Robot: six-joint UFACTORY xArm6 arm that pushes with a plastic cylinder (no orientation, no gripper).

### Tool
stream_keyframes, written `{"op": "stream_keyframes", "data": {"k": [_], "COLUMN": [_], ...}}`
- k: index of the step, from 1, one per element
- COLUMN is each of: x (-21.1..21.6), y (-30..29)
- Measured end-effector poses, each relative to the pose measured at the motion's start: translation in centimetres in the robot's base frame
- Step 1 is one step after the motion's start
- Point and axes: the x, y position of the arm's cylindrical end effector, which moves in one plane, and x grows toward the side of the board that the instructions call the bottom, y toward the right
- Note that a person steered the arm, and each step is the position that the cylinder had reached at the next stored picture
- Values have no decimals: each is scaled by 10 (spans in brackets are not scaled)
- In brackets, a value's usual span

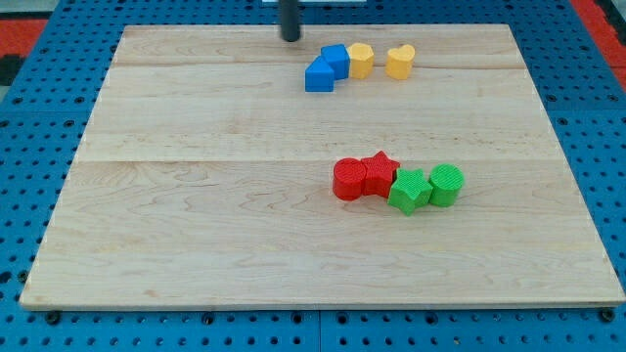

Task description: Separate the blue blocks from the yellow blocks

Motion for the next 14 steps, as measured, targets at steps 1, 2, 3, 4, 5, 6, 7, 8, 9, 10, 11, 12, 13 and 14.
{"op": "stream_keyframes", "data": {"k": [1, 2, 3, 4, 5, 6, 7, 8, 9, 10, 11, 12, 13, 14], "x": [8, 27, 51, 76, 96, 99, 132, 107, 82, 64, 54, 115, 151, 119], "y": [48, 39, 31, 26, 27, 87, 89, -3, -103, -57, 16, 36, -10, -97]}}
